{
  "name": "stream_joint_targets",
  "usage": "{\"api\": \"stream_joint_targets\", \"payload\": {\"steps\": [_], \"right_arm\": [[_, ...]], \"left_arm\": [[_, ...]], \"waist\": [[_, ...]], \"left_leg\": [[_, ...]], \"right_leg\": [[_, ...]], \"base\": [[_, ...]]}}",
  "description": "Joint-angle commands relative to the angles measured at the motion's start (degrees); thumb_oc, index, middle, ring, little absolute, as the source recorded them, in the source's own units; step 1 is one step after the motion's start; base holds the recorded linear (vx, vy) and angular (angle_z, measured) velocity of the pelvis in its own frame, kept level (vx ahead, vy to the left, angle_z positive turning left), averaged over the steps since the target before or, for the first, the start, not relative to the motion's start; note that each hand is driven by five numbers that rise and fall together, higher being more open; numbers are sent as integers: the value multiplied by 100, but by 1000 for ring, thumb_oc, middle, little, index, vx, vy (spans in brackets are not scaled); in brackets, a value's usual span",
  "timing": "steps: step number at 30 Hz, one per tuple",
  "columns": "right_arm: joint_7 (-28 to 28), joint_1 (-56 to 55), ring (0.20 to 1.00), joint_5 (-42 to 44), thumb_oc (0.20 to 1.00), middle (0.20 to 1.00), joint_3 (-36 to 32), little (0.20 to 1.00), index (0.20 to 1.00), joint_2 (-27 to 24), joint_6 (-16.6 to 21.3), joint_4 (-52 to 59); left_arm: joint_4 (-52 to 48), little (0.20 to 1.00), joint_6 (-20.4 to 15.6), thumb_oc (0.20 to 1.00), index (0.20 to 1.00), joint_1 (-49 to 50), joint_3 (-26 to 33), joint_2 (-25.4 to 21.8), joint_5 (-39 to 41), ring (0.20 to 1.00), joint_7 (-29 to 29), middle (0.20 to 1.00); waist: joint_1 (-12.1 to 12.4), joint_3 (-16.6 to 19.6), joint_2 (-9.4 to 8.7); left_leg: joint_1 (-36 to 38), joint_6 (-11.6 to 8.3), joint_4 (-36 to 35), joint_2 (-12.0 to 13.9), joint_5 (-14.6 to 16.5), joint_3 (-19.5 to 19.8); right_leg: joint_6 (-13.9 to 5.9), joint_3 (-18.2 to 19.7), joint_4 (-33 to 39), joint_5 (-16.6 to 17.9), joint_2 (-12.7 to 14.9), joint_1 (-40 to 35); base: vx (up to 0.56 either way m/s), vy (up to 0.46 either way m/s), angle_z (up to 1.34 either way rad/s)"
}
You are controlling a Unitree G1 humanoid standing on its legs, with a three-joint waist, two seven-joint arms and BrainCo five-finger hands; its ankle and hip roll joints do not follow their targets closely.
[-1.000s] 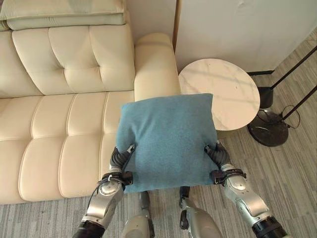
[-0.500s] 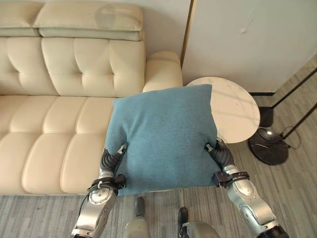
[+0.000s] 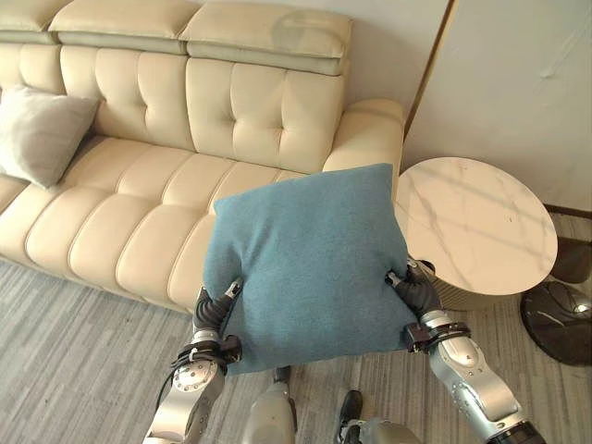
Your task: Pick up all the scattered cushions and arrange them neatly on the sofa.
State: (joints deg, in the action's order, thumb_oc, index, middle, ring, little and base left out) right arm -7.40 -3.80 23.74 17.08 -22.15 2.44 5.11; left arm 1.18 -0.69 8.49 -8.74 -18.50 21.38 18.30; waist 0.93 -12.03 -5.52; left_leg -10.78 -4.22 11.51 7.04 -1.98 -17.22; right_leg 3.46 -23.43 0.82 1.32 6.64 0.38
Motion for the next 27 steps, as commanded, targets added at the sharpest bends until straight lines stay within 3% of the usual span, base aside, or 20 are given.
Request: {"api": "stream_joint_targets", "payload": {"steps": [1, 3, 7, 8, 11, 15, 18, 20, 22, 23, 24, 25, 26, 27], "right_arm": [[209, 452, 200, 220, 200, 200, 4, 200, 200, 271, 622, 523], [228, 398, 200, 224, 200, 200, -75, 200, 200, 266, 622, 530], [232, 279, 200, 205, 200, 200, -235, 200, 200, 302, 614, 562], [266, 251, 200, 227, 200, 200, -215, 200, 200, 357, 595, 526], [328, 246, 200, 235, 200, 200, -160, 200, 200, 435, 541, 441], [364, 320, 200, 260, 200, 200, -72, 200, 200, 553, 529, 354], [359, 442, 200, 171, 200, 200, -27, 200, 200, 684, 505, 295], [337, 385, 200, 126, 200, 200, -89, 200, 200, 745, 503, 328], [328, 275, 200, 123, 200, 200, -168, 200, 200, 822, 500, 434], [301, 243, 200, 89, 200, 200, -182, 200, 200, 847, 498, 468], [300, 247, 200, 88, 200, 200, -184, 200, 200, 846, 497, 469], [271, 214, 200, 100, 200, 200, -194, 200, 200, 881, 538, 465], [267, 192, 200, 106, 200, 200, -191, 200, 200, 908, 545, 478], [274, 168, 200, 137, 200, 200, -215, 200, 200, 913, 565, 468]], "left_arm": [[-800, 200, -546, 200, 200, -320, -97, 113, -85, 200, -296, 200], [-789, 200, -549, 200, 200, -310, -76, 134, -78, 200, -322, 200], [-794, 200, -494, 200, 200, -287, -110, 143, -125, 200, -407, 200], [-795, 200, -448, 200, 200, -209, -75, 152, -173, 200, -490, 200], [-754, 200, -417, 200, 200, -91, 14, 115, -269, 200, -596, 200], [-750, 200, -436, 200, 200, -11, 100, 45, -303, 200, -619, 200], [-729, 200, -448, 200, 200, -39, 135, -63, -342, 200, -614, 200], [-686, 200, -421, 200, 200, -101, 90, -110, -353, 200, -582, 200], [-653, 200, -391, 200, 200, -193, 33, -162, -374, 200, -544, 200], [-616, 200, -378, 200, 200, -246, -19, -176, -393, 200, -486, 200], [-613, 200, -379, 200, 200, -253, -20, -175, -394, 200, -484, 200], [-588, 200, -387, 200, 200, -285, -76, -195, -426, 200, -446, 200], [-569, 200, -399, 200, 200, -308, -112, -189, -431, 200, -433, 200], [-589, 200, -414, 200, 200, -313, -119, -157, -431, 200, -448, 200]], "waist": [[-254, 315, 53], [-370, 390, 99], [-497, 493, 245], [-514, 566, 304], [-447, 634, 245], [-294, 615, 102], [-188, 597, -15], [-206, 559, -47], [-283, 485, -58], [-371, 380, -13], [-357, 378, -23], [-437, 339, 5], [-511, 301, 41], [-567, 300, 73]], "left_leg": [[731, -149, -286, 622, 375, -31], [1025, -290, -553, 902, 240, -356], [1199, -436, -1203, 988, -97, -881], [1337, -447, -1573, 908, -170, -894], [1417, -400, -1639, 775, -22, -882], [1403, -229, -1644, 558, 139, -793], [1354, 4, -1651, 211, 366, -615], [1335, 115, -1651, 70, 453, -482], [1394, 275, -1651, -119, 583, -304], [1494, 418, -1651, -248, 662, -204], [1495, 429, -1651, -266, 671, -219], [1513, 471, -1651, -282, 700, -161], [1486, 506, -1651, -290, 601, -137], [1521, 504, -1651, -333, 636, -40]], "right_leg": [[-595, 246, 96, -906, -158, -174], [-640, -15, 87, -861, -73, -170], [-705, -433, 77, -771, 26, -188], [-757, -510, 80, -702, 48, -201], [-868, -559, 58, -545, 133, -206], [-1017, -548, 22, -362, 320, -172], [-1230, -483, -89, -190, 574, -113], [-1283, -348, -348, -219, 682, -47], [-1362, -4, -938, -194, 855, 137], [-1384, 341, -1595, -63, 969, 393], [-1395, 371, -1648, -83, 994, 428], [-1394, 636, -1822, -134, 857, 525], [-1209, 921, -1928, -249, 553, 760], [-1161, 1162, -1777, -480, 252, 907]], "base": [[-30, 144, 59], [-39, 160, 72], [-26, 152, 105], [17, 343, 156], [24, 229, 62], [-12, 203, 0], [5, 314, -6], [29, 219, 5], [64, 278, 17], [58, 236, 43], [50, 205, 41], [-17, 102, 27], [58, 138, 16], [112, 109, 28]]}}
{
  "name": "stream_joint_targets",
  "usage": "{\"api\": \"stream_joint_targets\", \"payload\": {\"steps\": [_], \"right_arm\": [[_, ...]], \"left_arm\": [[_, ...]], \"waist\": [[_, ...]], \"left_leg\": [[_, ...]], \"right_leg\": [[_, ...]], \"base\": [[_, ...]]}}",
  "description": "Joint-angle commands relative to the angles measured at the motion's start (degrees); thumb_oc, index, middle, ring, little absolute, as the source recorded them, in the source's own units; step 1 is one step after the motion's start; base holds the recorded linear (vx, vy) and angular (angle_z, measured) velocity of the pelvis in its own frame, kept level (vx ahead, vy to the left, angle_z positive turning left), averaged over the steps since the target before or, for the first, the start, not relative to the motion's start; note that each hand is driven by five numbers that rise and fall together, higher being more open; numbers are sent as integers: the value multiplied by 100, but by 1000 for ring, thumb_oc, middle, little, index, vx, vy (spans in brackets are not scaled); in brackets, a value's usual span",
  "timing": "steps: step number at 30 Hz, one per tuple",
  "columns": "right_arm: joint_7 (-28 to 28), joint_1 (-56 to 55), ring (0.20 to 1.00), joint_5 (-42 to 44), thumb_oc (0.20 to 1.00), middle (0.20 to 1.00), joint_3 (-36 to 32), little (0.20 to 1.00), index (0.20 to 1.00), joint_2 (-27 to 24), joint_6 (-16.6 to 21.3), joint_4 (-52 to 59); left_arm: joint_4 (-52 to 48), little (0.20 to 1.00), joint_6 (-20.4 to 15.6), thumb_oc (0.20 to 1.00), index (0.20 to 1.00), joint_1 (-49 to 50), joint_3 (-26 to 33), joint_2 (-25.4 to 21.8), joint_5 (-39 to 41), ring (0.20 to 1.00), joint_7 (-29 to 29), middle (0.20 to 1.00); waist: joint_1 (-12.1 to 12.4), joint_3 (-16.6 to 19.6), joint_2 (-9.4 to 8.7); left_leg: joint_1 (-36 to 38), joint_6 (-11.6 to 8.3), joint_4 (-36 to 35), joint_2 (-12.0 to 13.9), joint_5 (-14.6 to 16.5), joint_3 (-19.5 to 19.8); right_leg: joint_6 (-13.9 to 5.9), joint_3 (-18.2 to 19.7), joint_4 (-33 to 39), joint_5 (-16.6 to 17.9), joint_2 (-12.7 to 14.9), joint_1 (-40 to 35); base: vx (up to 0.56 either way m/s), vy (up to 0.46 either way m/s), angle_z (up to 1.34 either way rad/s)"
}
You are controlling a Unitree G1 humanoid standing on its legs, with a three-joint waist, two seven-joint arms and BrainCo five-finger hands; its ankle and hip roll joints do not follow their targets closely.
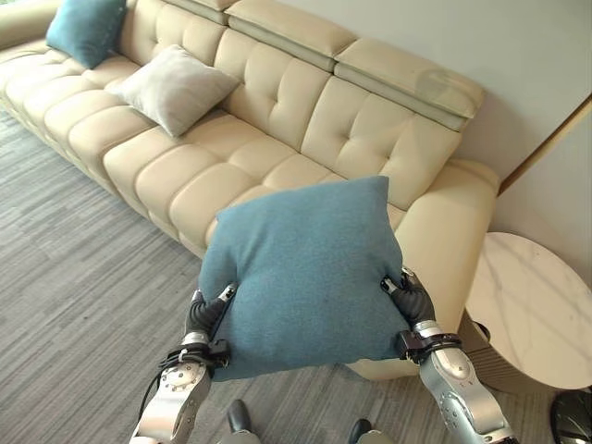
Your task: Pick up all the scattered cushions and arrange them neatly on the sofa.
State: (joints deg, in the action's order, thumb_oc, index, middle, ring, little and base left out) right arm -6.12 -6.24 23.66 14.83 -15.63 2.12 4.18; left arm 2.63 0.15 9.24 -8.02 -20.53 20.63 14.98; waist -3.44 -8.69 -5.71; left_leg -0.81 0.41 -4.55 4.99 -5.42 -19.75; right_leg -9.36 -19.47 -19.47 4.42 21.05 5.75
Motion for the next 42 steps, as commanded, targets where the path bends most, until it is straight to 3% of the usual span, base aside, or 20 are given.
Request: {"api": "stream_joint_targets", "payload": {"steps": [1, 3, 5, 7, 11, 12, 13, 15, 16, 18, 21, 22, 23, 24, 27, 28, 30, 35, 36, 42], "right_arm": [[129, 443, 200, 183, 200, 200, 11, 200, 200, 233, 610, 551], [125, 495, 200, 199, 200, 200, -11, 200, 200, 216, 639, 543], [97, 522, 200, 204, 200, 200, -48, 200, 200, 256, 649, 516], [82, 508, 200, 204, 200, 200, -61, 200, 200, 245, 668, 541], [84, 499, 200, 258, 200, 200, -57, 200, 200, 196, 713, 528], [142, 476, 200, 285, 200, 200, -30, 200, 200, 75, 720, 590], [142, 473, 200, 286, 200, 200, -28, 200, 200, 71, 720, 591], [175, 521, 200, 286, 200, 200, 24, 200, 200, -65, 673, 564], [190, 490, 200, 287, 200, 200, 15, 200, 200, -87, 647, 577], [215, 453, 200, 279, 200, 200, 10, 200, 200, -118, 598, 574], [229, 400, 200, 255, 200, 200, -11, 200, 200, -190, 542, 542], [201, 404, 200, 223, 200, 200, -7, 200, 200, -203, 547, 507], [191, 408, 200, 218, 200, 200, 14, 200, 200, -213, 555, 490], [191, 410, 200, 218, 200, 200, 12, 200, 200, -213, 555, 491], [140, 334, 200, 192, 200, 200, -22, 200, 200, -226, 553, 507], [140, 330, 200, 191, 200, 200, -23, 200, 200, -228, 551, 511], [111, 292, 200, 125, 200, 200, -46, 200, 200, -284, 527, 524], [151, 234, 200, 30, 200, 200, -59, 200, 200, -316, 501, 535], [190, 218, 200, -77, 200, 200, -59, 200, 200, -289, 425, 516], [161, 275, 200, -283, 200, 200, 28, 200, 200, -178, 305, 465]], "left_arm": [[-745, 200, -503, 200, 200, -410, -188, 51, -372, 200, -151, 200], [-750, 200, -503, 200, 200, -418, -194, 82, -394, 200, -172, 200], [-700, 200, -479, 200, 200, -565, -148, 128, -398, 200, -116, 200], [-646, 200, -499, 200, 200, -688, -203, 186, -399, 200, -101, 200], [-634, 200, -531, 200, 200, -691, -212, 243, -410, 200, -66, 200], [-721, 200, -567, 200, 200, -542, -195, 248, -352, 200, -87, 200], [-725, 200, -566, 200, 200, -536, -193, 251, -351, 200, -88, 200], [-766, 200, -601, 200, 200, -458, -115, 242, -282, 200, -39, 200], [-767, 200, -605, 200, 200, -443, -100, 255, -259, 200, -29, 200], [-776, 200, -587, 200, 200, -422, -90, 273, -225, 200, -17, 200], [-829, 200, -566, 200, 200, -294, -53, 322, -222, 200, -54, 200], [-869, 200, -569, 200, 200, -227, -34, 347, -207, 200, -27, 200], [-896, 200, -567, 200, 200, -182, -35, 374, -191, 200, 12, 200], [-896, 200, -567, 200, 200, -185, -36, 375, -192, 200, 13, 200], [-918, 200, -579, 200, 200, -131, -29, 426, -167, 200, 125, 200], [-917, 200, -580, 200, 200, -130, -31, 427, -167, 200, 126, 200], [-915, 200, -593, 200, 200, -137, -50, 429, -199, 200, 180, 200], [-906, 200, -603, 200, 200, -42, -95, 471, -181, 200, 89, 200], [-899, 200, -593, 200, 200, -13, -105, 361, -203, 200, 9, 200], [-844, 200, -575, 200, 200, -144, -159, 250, -219, 200, 29, 200]], "waist": [[-137, -46, 91], [-165, -63, 78], [-132, 2, -29], [-151, 60, -53], [-212, 183, -46], [-273, 252, -22], [-273, 247, -14], [-152, 165, -75], [-126, 140, -153], [-121, 139, -201], [-77, 152, -274], [-28, 157, -302], [21, 149, -214], [20, 154, -223], [124, 86, -58], [127, 82, -58], [167, 41, 56], [110, 162, 293], [91, 287, 300], [60, 323, 267]], "left_leg": [[554, 49, -45, -209, 1018, 254], [638, 36, -45, -309, 1066, 313], [834, -74, -45, -370, 1262, 276], [996, -110, -45, -369, 1406, 234], [1245, -151, 92, -356, 1612, 199], [1192, -394, 1198, -89, 1710, 97], [1169, -414, 1266, -61, 1743, 98], [642, -605, 2764, 157, 1296, 300], [400, -564, 2975, 115, 1098, 353], [216, -519, 3036, 152, 1106, 443], [7, -366, 2650, 242, 1315, 607], [-130, -327, 2124, 286, 1364, 873], [-115, -419, 1329, 373, 1004, 1159], [-106, -417, 1278, 358, 958, 1154], [-420, -612, 321, 563, 278, 1794], [-400, -614, 297, 563, 266, 1790], [-535, -719, 130, 483, 170, 2239], [-304, -760, 27, 434, 187, 2251], [-123, -658, -42, 296, 264, 2041], [169, -355, -45, 47, 495, 1529]], "right_leg": [[156, 757, 505, -795, -1328, 391], [221, 514, 872, -668, -1481, 499], [70, -325, 1509, -468, -1525, 559], [67, -661, 1764, -459, -1559, 410], [183, -584, 1741, -452, -1597, 239], [403, -460, 1823, -651, -1723, -133], [415, -462, 1845, -647, -1744, -149], [645, -184, 1994, -790, -1895, -478], [721, -164, 2026, -736, -1846, -487], [734, -66, 2042, -778, -1822, -543], [662, 233, 2085, -826, -1750, -651], [605, 466, 2098, -886, -1722, -734], [580, 670, 2116, -950, -1765, -815], [582, 670, 2118, -938, -1754, -802], [581, 990, 2066, -1153, -1797, -1000], [582, 992, 2063, -1158, -1796, -1005], [545, 1218, 2046, -1273, -1774, -1128], [444, 1411, 2065, -1223, -1692, -1170], [339, 1517, 2112, -1123, -1501, -1148], [131, 1874, 1970, -950, -1218, -944]], "base": [[182, 64, 32], [230, 14, 52], [307, -38, 35], [213, -51, 30], [311, -77, -2], [417, -166, -26], [418, -198, -19], [206, -149, -26], [93, -93, -65], [55, 2, -77], [167, 89, -49], [273, 203, -96], [220, 170, -113], [154, 152, -95], [148, 141, -71], [151, 153, -50], [135, 185, -53], [127, 221, -54], [186, 319, -14], [84, 201, -37]]}}
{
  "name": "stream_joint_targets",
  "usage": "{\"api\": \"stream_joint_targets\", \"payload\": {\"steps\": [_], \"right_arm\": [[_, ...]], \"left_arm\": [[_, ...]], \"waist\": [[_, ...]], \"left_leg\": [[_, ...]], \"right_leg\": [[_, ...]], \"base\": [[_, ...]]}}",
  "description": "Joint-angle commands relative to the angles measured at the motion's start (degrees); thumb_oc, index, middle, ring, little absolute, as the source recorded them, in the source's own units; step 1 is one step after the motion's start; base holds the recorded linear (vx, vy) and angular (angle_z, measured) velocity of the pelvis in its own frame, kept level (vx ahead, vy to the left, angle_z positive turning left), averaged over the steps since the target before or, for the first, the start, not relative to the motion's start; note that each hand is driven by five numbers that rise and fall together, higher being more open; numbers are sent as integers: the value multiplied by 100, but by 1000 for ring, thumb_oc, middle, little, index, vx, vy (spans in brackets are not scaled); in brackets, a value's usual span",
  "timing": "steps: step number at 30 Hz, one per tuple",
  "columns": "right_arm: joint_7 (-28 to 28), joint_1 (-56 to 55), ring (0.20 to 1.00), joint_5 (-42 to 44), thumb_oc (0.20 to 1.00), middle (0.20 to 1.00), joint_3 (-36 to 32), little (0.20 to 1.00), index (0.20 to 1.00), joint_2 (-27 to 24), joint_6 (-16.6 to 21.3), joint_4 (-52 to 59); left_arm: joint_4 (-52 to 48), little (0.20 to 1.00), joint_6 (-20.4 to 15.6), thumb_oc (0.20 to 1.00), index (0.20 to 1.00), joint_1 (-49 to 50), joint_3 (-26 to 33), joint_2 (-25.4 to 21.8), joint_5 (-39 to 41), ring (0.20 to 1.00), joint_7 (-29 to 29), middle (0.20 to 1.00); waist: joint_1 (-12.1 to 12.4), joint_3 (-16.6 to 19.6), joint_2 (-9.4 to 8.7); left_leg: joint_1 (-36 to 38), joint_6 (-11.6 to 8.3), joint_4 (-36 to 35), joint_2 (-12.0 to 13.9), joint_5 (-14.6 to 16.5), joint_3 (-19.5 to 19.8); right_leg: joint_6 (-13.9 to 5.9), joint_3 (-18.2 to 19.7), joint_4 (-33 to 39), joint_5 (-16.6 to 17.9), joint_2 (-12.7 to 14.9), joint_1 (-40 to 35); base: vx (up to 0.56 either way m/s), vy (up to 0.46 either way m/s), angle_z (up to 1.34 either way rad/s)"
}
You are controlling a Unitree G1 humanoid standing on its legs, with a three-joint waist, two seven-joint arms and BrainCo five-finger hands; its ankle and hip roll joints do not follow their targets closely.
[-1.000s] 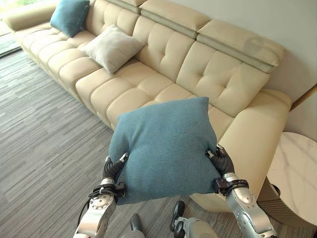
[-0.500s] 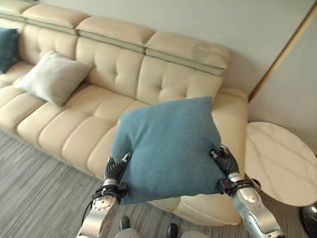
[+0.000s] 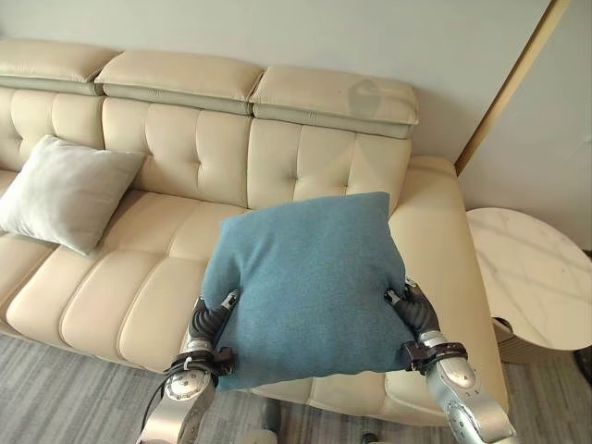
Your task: Pick up all the scattered cushions and arrange them neatly on the sofa.
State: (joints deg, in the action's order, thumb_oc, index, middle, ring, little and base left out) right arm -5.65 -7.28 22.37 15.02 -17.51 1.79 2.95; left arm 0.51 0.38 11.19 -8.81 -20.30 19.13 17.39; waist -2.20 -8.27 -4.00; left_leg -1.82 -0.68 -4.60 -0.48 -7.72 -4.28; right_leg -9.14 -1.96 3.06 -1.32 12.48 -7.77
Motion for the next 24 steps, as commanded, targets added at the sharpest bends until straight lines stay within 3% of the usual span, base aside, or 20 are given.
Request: {"api": "stream_joint_targets", "payload": {"steps": [1, 3, 5, 6, 9, 13, 15, 19, 24], "right_arm": [[108, 387, 200, -168, 200, 200, 27, 200, 200, 52, 336, 587], [117, 478, 200, -174, 200, 200, 100, 200, 200, 124, 341, 564], [158, 575, 200, -203, 200, 200, 163, 200, 200, 173, 318, 568], [173, 553, 200, -231, 200, 200, 209, 200, 200, 195, 311, 574], [160, 478, 200, -201, 200, 200, 214, 200, 200, 176, 325, 484], [75, 464, 200, -261, 200, 200, 169, 200, 200, 162, 328, 441], [-26, 558, 200, -309, 200, 200, 173, 200, 200, 150, 315, 377], [-220, 940, 200, -386, 200, 200, 290, 200, 200, 224, 401, 217], [-997, 2620, 200, -598, 200, 200, 556, 200, 200, 284, 584, -528]], "left_arm": [[-632, 200, -587, 200, 200, -376, -70, 202, -75, 200, -196, 200], [-661, 200, -599, 200, 200, -424, 24, 154, -69, 200, -122, 200], [-697, 200, -624, 200, 200, -440, 130, 127, -30, 200, -59, 200], [-692, 200, -639, 200, 200, -430, 187, 142, -34, 200, -79, 200], [-705, 200, -650, 200, 200, -316, 221, 184, -37, 200, -116, 200], [-596, 200, -627, 200, 200, -372, 100, 197, -35, 200, -126, 200], [-581, 200, -636, 200, 200, -504, 13, 107, -137, 200, -101, 200], [-492, 200, -732, 200, 200, -897, -82, 25, -335, 200, 39, 200], [201, 200, -981, 200, 200, -2744, -692, -71, -655, 200, 540, 200]], "waist": [[-66, 258, 95], [16, 204, 112], [98, 119, 144], [102, 98, 143], [141, 73, 107], [96, 73, 113], [78, -3, 119], [115, -42, 146], [109, -504, 130]], "left_leg": [[324, -203, -40, 584, 768, -147], [419, -152, -40, 616, 860, -485], [457, -142, -40, 631, 896, -745], [502, -119, 1, 572, 948, -878], [544, -105, 39, 504, 990, -946], [420, -87, 14, 450, 954, -835], [308, -46, 15, 396, 961, -711], [173, -50, 49, 394, 978, -720], [-941, -106, 751, 473, 1040, -613]], "right_leg": [[89, 166, -373, -350, -349, 500], [56, -167, -703, -268, -317, 781], [44, -951, -1027, -153, -197, 1115], [23, -1318, -810, -144, -152, 1055], [13, -1406, -587, -24, -93, 924], [23, -1220, -473, -35, -148, 954], [45, -924, -518, -68, -228, 1091], [32, -1027, -510, -42, -174, 1204], [101, -1016, -757, -40, -102, 1992]], "base": [[6, 140, -73], [-42, 117, -106], [-90, 101, -134], [-28, 82, -141], [53, 36, -49], [31, 2, 15], [23, -16, 33], [10, -14, 11], [-173, -50, 12]]}}
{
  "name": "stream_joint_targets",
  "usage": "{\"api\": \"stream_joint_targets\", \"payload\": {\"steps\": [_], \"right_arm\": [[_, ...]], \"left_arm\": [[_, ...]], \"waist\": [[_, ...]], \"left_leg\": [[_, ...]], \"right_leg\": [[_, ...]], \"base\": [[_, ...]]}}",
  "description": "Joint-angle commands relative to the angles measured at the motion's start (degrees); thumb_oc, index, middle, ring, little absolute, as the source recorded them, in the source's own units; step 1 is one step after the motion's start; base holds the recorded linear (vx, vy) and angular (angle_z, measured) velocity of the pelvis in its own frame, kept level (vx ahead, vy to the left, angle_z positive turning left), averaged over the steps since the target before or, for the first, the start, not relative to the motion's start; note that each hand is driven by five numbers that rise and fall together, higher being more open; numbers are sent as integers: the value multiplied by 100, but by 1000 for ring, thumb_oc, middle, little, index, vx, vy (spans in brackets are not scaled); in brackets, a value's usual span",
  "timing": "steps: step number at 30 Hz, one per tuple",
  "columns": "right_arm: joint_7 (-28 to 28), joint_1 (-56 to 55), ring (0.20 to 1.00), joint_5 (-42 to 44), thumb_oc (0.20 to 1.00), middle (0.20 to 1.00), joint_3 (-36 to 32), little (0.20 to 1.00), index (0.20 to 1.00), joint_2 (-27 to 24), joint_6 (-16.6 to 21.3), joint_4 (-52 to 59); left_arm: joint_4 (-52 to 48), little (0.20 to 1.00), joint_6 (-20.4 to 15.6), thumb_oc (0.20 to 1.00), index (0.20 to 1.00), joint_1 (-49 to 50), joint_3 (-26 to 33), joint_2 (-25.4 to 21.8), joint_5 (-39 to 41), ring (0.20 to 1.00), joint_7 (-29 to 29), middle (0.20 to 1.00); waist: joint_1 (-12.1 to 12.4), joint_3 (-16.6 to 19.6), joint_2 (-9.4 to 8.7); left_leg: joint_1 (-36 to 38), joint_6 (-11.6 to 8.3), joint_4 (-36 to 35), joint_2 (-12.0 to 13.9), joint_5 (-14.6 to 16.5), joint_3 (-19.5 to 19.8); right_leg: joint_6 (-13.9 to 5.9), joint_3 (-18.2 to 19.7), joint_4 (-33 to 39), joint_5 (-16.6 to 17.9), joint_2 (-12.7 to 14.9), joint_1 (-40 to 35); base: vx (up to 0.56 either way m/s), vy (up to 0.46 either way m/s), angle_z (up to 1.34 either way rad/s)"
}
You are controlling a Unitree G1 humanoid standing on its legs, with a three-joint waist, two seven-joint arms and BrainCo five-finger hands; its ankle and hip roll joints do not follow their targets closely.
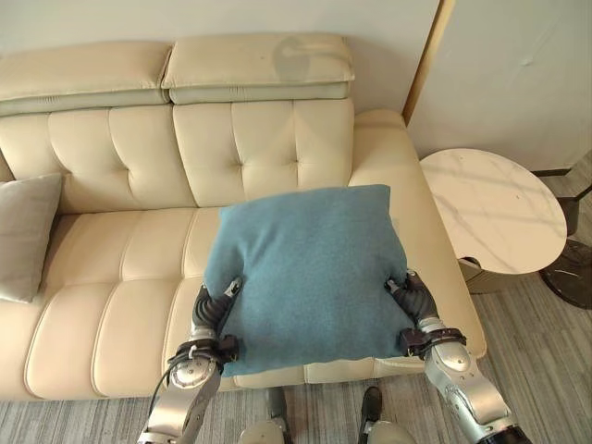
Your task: Pick up all the scattered cushions and arrange them neatly on the sofa.
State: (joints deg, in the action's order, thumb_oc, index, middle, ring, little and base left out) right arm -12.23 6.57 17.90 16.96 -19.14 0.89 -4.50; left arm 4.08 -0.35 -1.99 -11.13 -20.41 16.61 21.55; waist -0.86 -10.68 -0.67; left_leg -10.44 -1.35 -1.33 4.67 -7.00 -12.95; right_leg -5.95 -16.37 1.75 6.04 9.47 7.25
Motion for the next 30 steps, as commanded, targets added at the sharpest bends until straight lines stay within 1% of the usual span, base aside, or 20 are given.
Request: {"api": "stream_joint_targets", "payload": {"steps": [1, 3, 4, 5, 6, 7, 8, 9, 10, 12, 13, 15, 18, 22, 23, 24, 25, 26, 27, 30], "right_arm": [[-540, 1807, 200, -159, 200, 200, 426, 200, 200, 420, 686, -118], [-962, 3293, 200, -116, 200, 200, 530, 200, 200, 347, 730, -966], [-1070, 3763, 200, -114, 200, 200, 549, 200, 200, 284, 709, -1247], [-1068, 3789, 200, -110, 200, 200, 543, 200, 200, 283, 716, -1265], [-1440, 4891, 200, -376, 200, 200, 665, 200, 200, 105, 691, -1848], [-1571, 5228, 200, -416, 200, 200, 624, 200, 200, 58, 716, -2011], [-1573, 5265, 200, -412, 200, 200, 622, 200, 200, 57, 723, -2034], [-1902, 5899, 200, -647, 200, 200, 653, 200, 200, -31, 735, -2358], [-2095, 6170, 200, -725, 200, 200, 667, 200, 200, -23, 779, -2533], [-2350, 6636, 200, -919, 200, 200, 771, 200, 200, -40, 826, -2832], [-2358, 6679, 200, -919, 200, 200, 772, 200, 200, -38, 839, -2864], [-2740, 7168, 200, -1269, 200, 200, 903, 200, 200, 20, 834, -3202], [-2986, 7326, 200, -1502, 200, 200, 928, 200, 200, 137, 857, -3407], [-2979, 7314, 200, -1364, 200, 200, 880, 200, 200, 444, 926, -3739], [-2905, 7263, 511, -1166, 511, 511, 876, 511, 511, 603, 967, -4054], [-2901, 7282, 1000, -1155, 1000, 1000, 872, 1000, 1000, 606, 987, -4083], [-2914, 7272, 1000, -1159, 1000, 1000, 921, 1000, 1000, 663, 952, -4361], [-2955, 7286, 1000, -1173, 1000, 1000, 939, 1000, 1000, 708, 961, -4510], [-3055, 7334, 1000, -1204, 1000, 1000, 962, 1000, 1000, 730, 950, -4668], [-3001, 7344, 1000, -1199, 1000, 1000, 1015, 1000, 1000, 775, 860, -4905]], "left_arm": [[144, 200, -955, 200, 200, -2021, -608, -165, -360, 200, 240, 200], [1094, 200, -1036, 200, 200, -3729, -1046, -499, -277, 200, 509, 200], [1397, 200, -1054, 200, 200, -4226, -1125, -592, -226, 200, 572, 200], [1418, 200, -1064, 200, 200, -4256, -1131, -593, -221, 200, 571, 200], [2093, 200, -1046, 200, 200, -5410, -1444, -778, -296, 200, 784, 200], [2218, 200, -1060, 200, 200, -5724, -1416, -849, -383, 200, 894, 200], [2234, 200, -1064, 200, 200, -5757, -1420, -852, -382, 200, 897, 200], [2448, 200, -1002, 200, 200, -6353, -1546, -932, -727, 200, 1192, 200], [2591, 200, -944, 200, 200, -6633, -1594, -998, -967, 200, 1421, 200], [2864, 200, -861, 200, 200, -7061, -1676, -1041, -1290, 200, 1741, 200], [2893, 200, -868, 200, 200, -7104, -1688, -1038, -1294, 200, 1753, 200], [3181, 200, -736, 200, 200, -7529, -1750, -1051, -1770, 200, 2193, 200], [3503, 200, -544, 200, 200, -7722, -1766, -1037, -2138, 200, 2521, 200], [3771, 200, -416, 200, 200, -7759, -1778, -1030, -2403, 200, 2750, 200], [4120, 200, -339, 200, 200, -7832, -1867, -1023, -2433, 200, 2773, 200], [4160, 228, -360, 228, 228, -7859, -1888, -1018, -2423, 228, 2780, 228], [4474, 837, -254, 837, 837, -7974, -2017, -1063, -2481, 837, 2751, 837], [4650, 1000, -255, 1000, 1000, -8055, -2117, -1059, -2507, 1000, 2736, 1000], [4853, 1000, -228, 1000, 1000, -8162, -2218, -1099, -2536, 1000, 2755, 1000], [5166, 1000, -145, 1000, 1000, -8363, -2435, -1180, -2598, 1000, 2624, 1000]], "waist": [[-16, -374, -197], [5, -551, -196], [15, -550, -190], [18, -557, -192], [51, -616, -166], [71, -673, -169], [71, -679, -171], [99, -785, -162], [107, -815, -163], [127, -826, -170], [125, -820, -172], [144, -824, -161], [163, -823, -123], [179, -746, -101], [184, -704, -86], [181, -691, -93], [197, -663, -73], [196, -647, -64], [206, -634, -55], [213, -601, -53]], "left_leg": [[-404, -57, 610, -32, 969, 292], [-1188, -96, 1044, -33, 972, 382], [-1343, -107, 1088, -51, 958, 428], [-1361, -107, 1099, -51, 961, 429], [-1672, -174, 1274, -7, 1099, 548], [-1850, -186, 1381, 3, 1121, 580], [-1881, -186, 1401, 5, 1127, 581], [-2283, -191, 1601, 41, 1152, 645], [-2520, -183, 1717, 58, 1173, 671], [-2911, -170, 1905, 73, 1206, 748], [-2960, -170, 1930, 74, 1212, 752], [-3499, -155, 2169, 73, 1260, 847], [-3812, -146, 2240, 40, 1260, 915], [-4085, -126, 2225, -1, 1246, 954], [-4151, -126, 2172, -7, 1209, 979], [-4168, -125, 2168, -12, 1203, 982], [-4182, -124, 2110, -21, 1169, 993], [-4185, -128, 2076, -29, 1149, 1005], [-4194, -122, 2043, -40, 1132, 1019], [-4203, -131, 1950, -82, 1076, 1051]], "right_leg": [[-193, 447, -760, -767, 228, 779], [-142, 491, -1169, -755, 279, 1519], [-133, 511, -1228, -752, 276, 1664], [-132, 512, -1239, -756, 277, 1682], [-168, 530, -1462, -925, 263, 2009], [-162, 548, -1557, -953, 264, 2175], [-161, 551, -1574, -958, 265, 2204], [-175, 536, -1776, -969, 299, 2616], [-180, 551, -1891, -979, 311, 2847], [-182, 579, -2069, -1010, 315, 3223], [-181, 580, -2092, -1017, 318, 3269], [-182, 620, -2367, -1084, 348, 3778], [-183, 663, -2570, -1126, 357, 4128], [-190, 643, -2671, -1174, 388, 4412], [-203, 648, -2673, -1164, 394, 4465], [-204, 646, -2675, -1164, 399, 4483], [-212, 619, -2656, -1155, 407, 4497], [-219, 604, -2636, -1141, 409, 4503], [-228, 595, -2625, -1122, 410, 4512], [-246, 562, -2584, -1081, 426, 4499]], "base": [[-290, -68, 16], [-229, -69, 10], [-103, -34, 6], [-8, -61, 14], [-4, -59, 17], [-4, -59, 15], [-77, -22, 8], [-69, -25, 6], [-82, -33, 8], [-35, -26, 12], [-23, -22, 17], [-2, -23, 18], [5, -2, 10], [22, 12, 10], [18, -7, 4], [21, -5, 6], [12, 3, 7], [12, 18, 7], [2, 21, 9], [-6, -2, 16]]}}
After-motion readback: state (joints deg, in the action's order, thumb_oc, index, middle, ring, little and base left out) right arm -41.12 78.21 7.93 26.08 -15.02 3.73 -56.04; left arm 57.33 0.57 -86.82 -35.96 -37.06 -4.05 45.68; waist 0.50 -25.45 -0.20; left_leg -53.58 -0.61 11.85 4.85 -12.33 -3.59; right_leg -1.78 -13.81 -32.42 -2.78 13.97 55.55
